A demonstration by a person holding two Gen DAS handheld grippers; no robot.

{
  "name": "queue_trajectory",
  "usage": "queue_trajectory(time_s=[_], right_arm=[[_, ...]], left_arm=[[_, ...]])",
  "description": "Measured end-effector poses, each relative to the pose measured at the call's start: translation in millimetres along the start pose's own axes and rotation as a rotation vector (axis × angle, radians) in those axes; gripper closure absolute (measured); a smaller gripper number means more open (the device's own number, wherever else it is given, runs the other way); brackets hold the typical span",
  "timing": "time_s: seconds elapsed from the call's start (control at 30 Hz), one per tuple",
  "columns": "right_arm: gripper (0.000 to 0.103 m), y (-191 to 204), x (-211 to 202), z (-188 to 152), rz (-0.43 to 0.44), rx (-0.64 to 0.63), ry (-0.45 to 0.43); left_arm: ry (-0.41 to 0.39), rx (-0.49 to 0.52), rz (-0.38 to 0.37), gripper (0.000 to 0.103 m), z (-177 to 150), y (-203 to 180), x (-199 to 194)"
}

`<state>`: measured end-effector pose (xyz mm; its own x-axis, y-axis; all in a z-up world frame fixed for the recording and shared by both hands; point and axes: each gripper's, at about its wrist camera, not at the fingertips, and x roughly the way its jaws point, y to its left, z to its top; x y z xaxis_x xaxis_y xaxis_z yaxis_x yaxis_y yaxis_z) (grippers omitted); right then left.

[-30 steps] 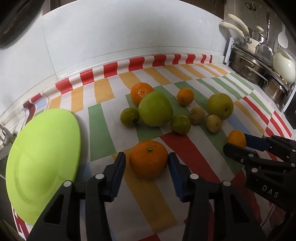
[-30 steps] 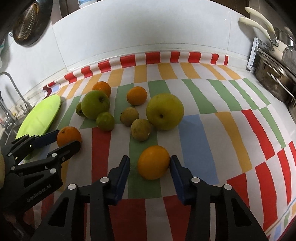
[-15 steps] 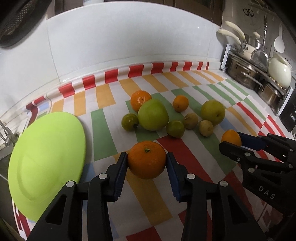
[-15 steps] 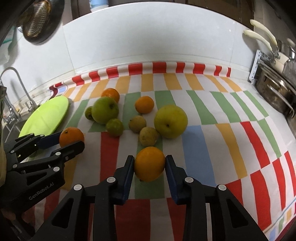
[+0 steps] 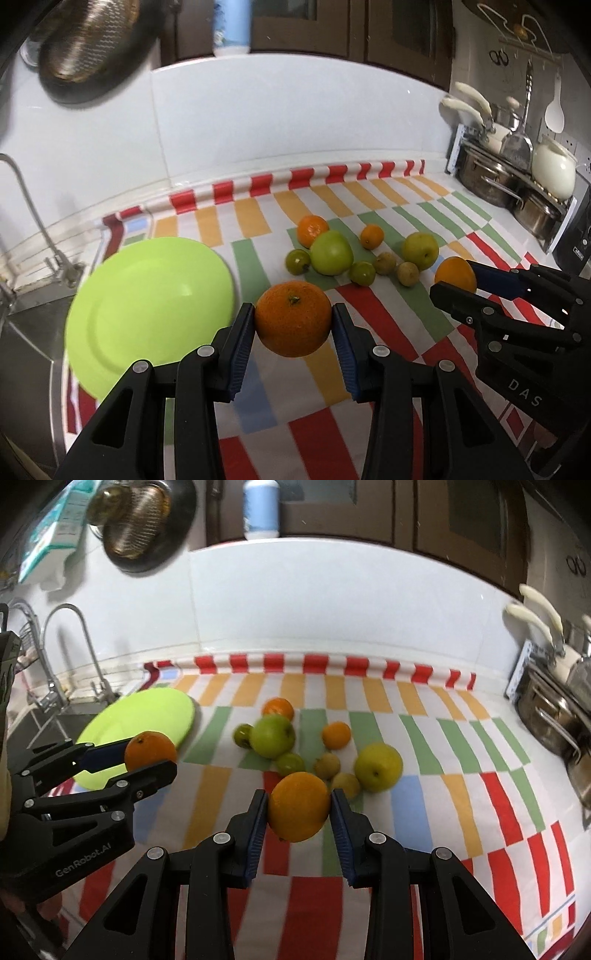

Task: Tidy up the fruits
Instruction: 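Carry both held oranges over the green plate and lower them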

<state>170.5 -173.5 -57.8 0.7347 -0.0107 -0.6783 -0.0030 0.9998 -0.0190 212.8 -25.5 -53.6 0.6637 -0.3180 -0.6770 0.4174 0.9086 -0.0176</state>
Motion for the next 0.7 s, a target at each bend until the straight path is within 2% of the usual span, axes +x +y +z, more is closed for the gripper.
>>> queue_trajectory(time_s=[0.33, 0.7], right_arm=[[0.068, 36.1, -15.0, 14.3, 0.063, -0.043, -0.070], [0.068, 92.7, -1.4, 41.4, 0.172, -0.088, -0.116]], left_arm=[[-0.055, -0.047, 0.070, 0.061, -2.0, 34.1, -33.4], [-0.084, -0.053, 0.130, 0.061, 4.2, 88.8, -46.5]])
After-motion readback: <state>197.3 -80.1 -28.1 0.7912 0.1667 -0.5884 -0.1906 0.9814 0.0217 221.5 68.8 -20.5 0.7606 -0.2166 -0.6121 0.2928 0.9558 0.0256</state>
